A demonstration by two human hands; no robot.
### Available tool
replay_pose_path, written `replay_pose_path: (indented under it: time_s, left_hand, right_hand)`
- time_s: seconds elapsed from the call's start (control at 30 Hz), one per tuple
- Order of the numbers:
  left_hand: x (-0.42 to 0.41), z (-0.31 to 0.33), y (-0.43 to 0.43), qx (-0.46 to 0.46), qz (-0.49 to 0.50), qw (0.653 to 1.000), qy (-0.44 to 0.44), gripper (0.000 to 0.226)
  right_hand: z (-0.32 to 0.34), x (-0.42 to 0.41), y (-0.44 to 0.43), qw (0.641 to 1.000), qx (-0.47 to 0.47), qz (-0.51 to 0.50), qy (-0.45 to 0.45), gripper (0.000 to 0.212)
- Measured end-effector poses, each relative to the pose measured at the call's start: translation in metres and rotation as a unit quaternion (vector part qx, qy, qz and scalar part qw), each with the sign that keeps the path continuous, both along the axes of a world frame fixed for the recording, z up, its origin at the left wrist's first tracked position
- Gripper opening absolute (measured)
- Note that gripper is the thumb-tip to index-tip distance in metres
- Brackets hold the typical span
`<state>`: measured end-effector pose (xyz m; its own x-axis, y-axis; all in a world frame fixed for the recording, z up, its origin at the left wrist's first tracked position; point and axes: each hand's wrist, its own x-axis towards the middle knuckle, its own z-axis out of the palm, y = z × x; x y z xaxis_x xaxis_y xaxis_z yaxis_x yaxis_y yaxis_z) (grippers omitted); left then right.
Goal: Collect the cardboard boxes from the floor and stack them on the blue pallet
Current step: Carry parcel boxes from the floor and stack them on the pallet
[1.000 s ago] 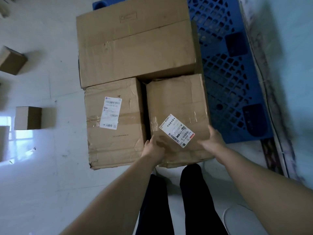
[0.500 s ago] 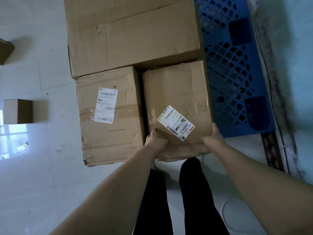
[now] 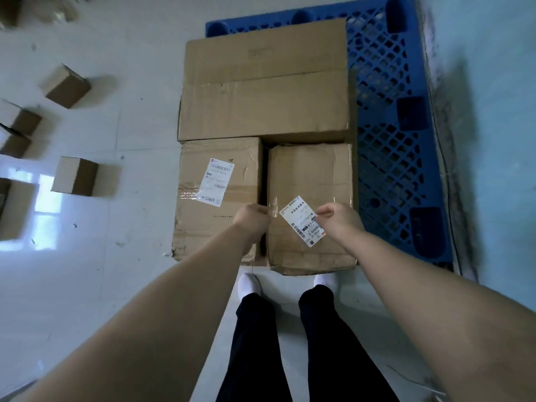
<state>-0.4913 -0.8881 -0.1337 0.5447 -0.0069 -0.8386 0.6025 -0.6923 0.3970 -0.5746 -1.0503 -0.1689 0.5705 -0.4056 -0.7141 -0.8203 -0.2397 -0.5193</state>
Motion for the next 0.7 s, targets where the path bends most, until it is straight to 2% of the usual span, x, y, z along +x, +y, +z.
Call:
replay_pose_path:
  time_s: [0.17,0.27,0.4,0.7]
  left_hand:
    - [-0.001,0.048,0.033,-0.021,0.051,0.998,-0.027,0.034]
    - [-0.002,0.073,0.059,-0.037,0.086,0.995,-0.039,0.031]
    - [-0.004,0.100,0.102,-0.054,0.125,0.989,-0.064,0.030]
    - [-0.009,0.142,0.245,-0.060,0.129,0.983,-0.112,0.031]
  right_hand:
    - [0.044,0.014,0.023,0.997,0.002,0.066,-0.028,0.013]
    - [0.070,0.025,0.046,0.994,-0.008,0.091,-0.053,0.019]
    - [0.095,0.034,0.085,0.991,-0.020,0.113,-0.065,0.013]
    - [0.129,0.048,0.224,0.985,-0.013,0.150,-0.086,0.022]
